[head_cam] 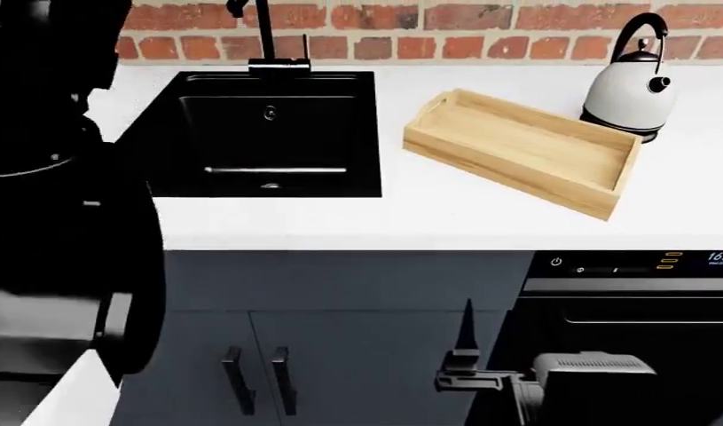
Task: Pick the kettle from the counter and place it on the tray. Then pick the mug from the cabinet and place it on the tray. Then close the cabinet doors.
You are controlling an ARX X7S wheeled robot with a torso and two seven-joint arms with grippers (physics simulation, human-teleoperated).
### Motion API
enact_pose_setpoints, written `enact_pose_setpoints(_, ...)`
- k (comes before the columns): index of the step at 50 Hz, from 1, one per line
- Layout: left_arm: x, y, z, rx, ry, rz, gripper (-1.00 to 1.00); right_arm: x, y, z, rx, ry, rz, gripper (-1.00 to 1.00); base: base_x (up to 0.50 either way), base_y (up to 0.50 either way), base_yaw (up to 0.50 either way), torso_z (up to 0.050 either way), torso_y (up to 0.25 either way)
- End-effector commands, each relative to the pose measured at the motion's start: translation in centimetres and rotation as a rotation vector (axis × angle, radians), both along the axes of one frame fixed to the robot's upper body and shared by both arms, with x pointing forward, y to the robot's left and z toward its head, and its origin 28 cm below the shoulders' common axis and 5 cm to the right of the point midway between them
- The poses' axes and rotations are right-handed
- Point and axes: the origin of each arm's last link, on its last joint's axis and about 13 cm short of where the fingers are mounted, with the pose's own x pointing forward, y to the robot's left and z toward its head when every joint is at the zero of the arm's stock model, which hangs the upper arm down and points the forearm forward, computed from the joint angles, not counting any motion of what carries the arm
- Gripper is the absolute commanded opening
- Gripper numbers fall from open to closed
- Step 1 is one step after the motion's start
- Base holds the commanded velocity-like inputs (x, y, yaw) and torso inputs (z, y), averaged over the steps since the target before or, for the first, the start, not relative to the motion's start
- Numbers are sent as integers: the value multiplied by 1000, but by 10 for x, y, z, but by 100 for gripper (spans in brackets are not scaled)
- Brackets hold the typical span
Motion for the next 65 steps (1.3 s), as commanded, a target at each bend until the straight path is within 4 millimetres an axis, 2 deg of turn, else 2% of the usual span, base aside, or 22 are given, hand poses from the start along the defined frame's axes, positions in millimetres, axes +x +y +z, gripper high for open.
enact_pose_setpoints(1,-33,-6,114,10,-69,93,100,-6,-1,6,-1,-19,0,100,0,0,0,50,0)
enact_pose_setpoints(5,-33,-6,128,12,-61,106,100,-8,-1,9,-5,-36,7,100,0,0,0,50,0)
enact_pose_setpoints(9,-31,-7,132,8,-45,115,100,-9,-1,10,-23,-38,9,100,0,0,0,50,0)
enact_pose_setpoints(15,-39,-8,140,-35,-50,76,100,-12,-4,19,-7,-58,1,100,0,0,0,41,0)
enact_pose_setpoints(35,-36,-5,134,-25,-19,79,100,-16,-6,31,-15,-92,-14,100,0,-390,0,0,0)
enact_pose_setpoints(39,-34,-3,132,-20,-10,89,100,-21,-11,64,-71,-165,-45,100,0,0,0,0,0)
enact_pose_setpoints(43,-34,0,131,-16,-5,96,100,-36,-14,118,-107,-263,-8,100,0,0,0,0,0)
enact_pose_setpoints(44,-34,0,131,-14,-4,98,100,-34,-17,126,-110,-286,-2,100,0,0,0,0,0)
enact_pose_setpoints(47,-35,3,130,-11,-2,104,100,-39,-8,157,-54,-340,154,100,0,0,0,0,0)
enact_pose_setpoints(49,-35,5,129,-10,0,110,100,-43,-23,172,-152,-352,-19,100,0,0,0,0,0)
enact_pose_setpoints(56,-31,10,125,-13,11,125,100,-46,-26,198,-158,-385,-51,100,0,0,0,0,0)
enact_pose_setpoints(65,-29,14,123,-24,21,133,100,-47,-24,197,-173,-387,-55,100,408,0,0,0,0)
